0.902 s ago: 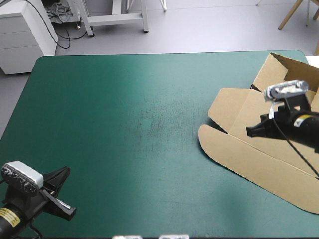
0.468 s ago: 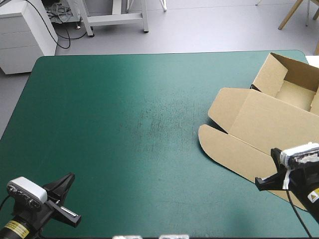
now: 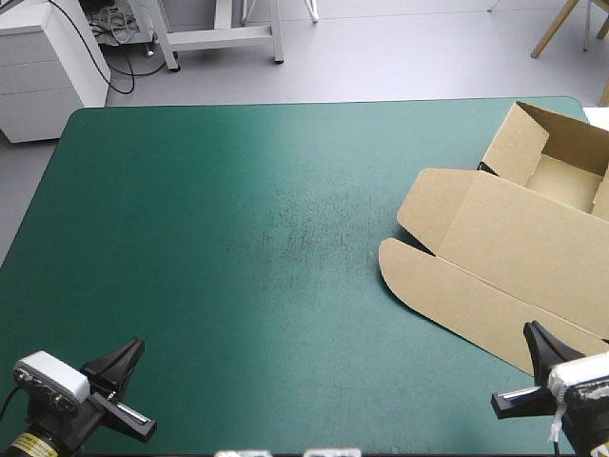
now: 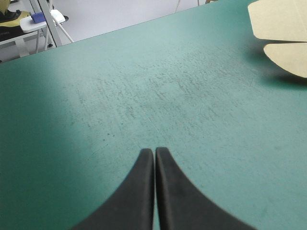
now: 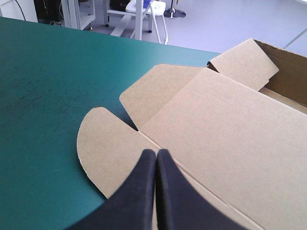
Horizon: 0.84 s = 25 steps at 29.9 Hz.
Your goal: Fold the box
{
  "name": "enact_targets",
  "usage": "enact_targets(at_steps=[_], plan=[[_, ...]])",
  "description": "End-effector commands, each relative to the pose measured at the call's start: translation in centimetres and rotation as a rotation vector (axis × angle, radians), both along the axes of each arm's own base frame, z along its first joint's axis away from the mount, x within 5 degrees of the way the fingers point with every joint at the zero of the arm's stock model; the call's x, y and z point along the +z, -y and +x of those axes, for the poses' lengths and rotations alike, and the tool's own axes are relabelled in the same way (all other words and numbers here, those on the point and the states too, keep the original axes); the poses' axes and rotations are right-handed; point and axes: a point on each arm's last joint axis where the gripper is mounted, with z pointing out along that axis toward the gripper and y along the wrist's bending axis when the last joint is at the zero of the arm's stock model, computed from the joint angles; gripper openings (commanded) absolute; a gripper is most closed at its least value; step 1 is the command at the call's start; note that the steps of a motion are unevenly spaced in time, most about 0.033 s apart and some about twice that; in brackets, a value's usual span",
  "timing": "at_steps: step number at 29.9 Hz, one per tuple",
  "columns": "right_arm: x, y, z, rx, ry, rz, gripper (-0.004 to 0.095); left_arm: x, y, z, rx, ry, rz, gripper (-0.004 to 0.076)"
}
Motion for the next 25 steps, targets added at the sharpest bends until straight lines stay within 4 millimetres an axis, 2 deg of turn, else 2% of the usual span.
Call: enact_targets(at_steps=[1, 5, 15, 25], plan=[[0.6, 0.1, -0.9, -0.008, 0.129, 0.042, -0.0019, 1.3, 0.1, 0.1, -0.001, 0.069, -0.058, -0.0010], [0.5, 0.2, -2.2, -0.020, 0.217, 0.067, -0.0019, 1.3, 0.0, 0.1, 0.000, 0.069, -0.052, -0.0010], [0.5, 0.2, -2.1, -0.021, 0.211, 0.069, -0.0019, 0.3, -0.1, -0.1, -0.003, -0.026, 0.015, -0.0010], [0.5, 0.3, -2.1, -0.029, 0.213, 0.062, -0.0019, 0.3, -0.1, -0.1, -0.001, -0.023, 0.018, -0.0010]])
